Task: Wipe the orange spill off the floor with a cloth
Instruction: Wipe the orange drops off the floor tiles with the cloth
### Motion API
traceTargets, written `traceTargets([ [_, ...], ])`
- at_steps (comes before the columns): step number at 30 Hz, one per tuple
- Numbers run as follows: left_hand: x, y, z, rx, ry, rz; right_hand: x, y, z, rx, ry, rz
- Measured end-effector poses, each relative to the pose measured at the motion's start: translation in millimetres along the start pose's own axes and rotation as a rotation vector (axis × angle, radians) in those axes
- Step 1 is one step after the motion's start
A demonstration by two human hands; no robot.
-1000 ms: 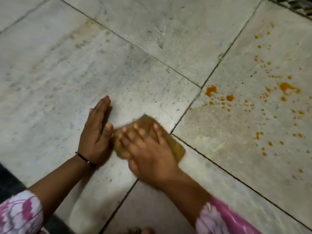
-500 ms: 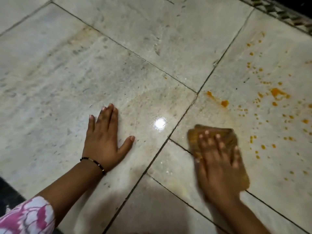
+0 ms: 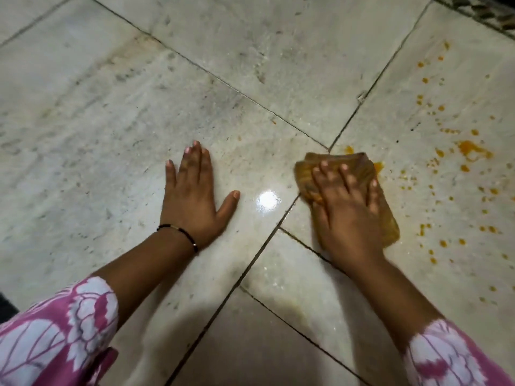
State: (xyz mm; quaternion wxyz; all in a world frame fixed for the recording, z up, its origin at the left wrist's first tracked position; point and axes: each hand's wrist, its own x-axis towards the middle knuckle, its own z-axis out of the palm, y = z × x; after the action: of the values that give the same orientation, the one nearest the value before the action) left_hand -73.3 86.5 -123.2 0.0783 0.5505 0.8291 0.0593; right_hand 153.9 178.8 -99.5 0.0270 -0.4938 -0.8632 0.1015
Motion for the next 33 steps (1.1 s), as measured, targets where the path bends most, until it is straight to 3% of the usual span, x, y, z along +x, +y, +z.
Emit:
traceTargets([
  [4,-0.5,3.1,2.5,-0.008,-0.003,0.009,-15.8,-43.7,17.7,-0.007,-0.041,-0.200],
  [8,-0.2,-2.7,4.2,-0.044,0.025,0.006,66.1,-78.8,16.1,0.034,-0.122,-0.338],
  [12,-1.7,-5.1,2.2,-0.054,0.020,0.010,134.0,-39.5,-3.3,0.108,-0.156,-0.172],
  [16,-1.9,1.6,2.3,-0.052,0.011,-0.012,77.3,-2.3,-9.2,0.070,-0.061,0.014],
  [20,-1.2,3.2,1.6,-0.037,0.010,-0.010,27.7,-52.7,9.2,0.064,-0.089,-0.150],
  [24,-1.5,1.3,2.0,-0.030,0.015,-0.013,82.0,-90.5,16.9,-0.003,-0.138,-0.262],
  [28,-2.5,-2.6,1.2,-0.051,0.006,0.002,128.3,-50.2,1.6,0.006,-0.147,-0.151],
  [33,-2.4,2.2,2.8,-0.059,0.006,-0.011,38.6,7.9,-1.6,-0.010,0.017,0.020],
])
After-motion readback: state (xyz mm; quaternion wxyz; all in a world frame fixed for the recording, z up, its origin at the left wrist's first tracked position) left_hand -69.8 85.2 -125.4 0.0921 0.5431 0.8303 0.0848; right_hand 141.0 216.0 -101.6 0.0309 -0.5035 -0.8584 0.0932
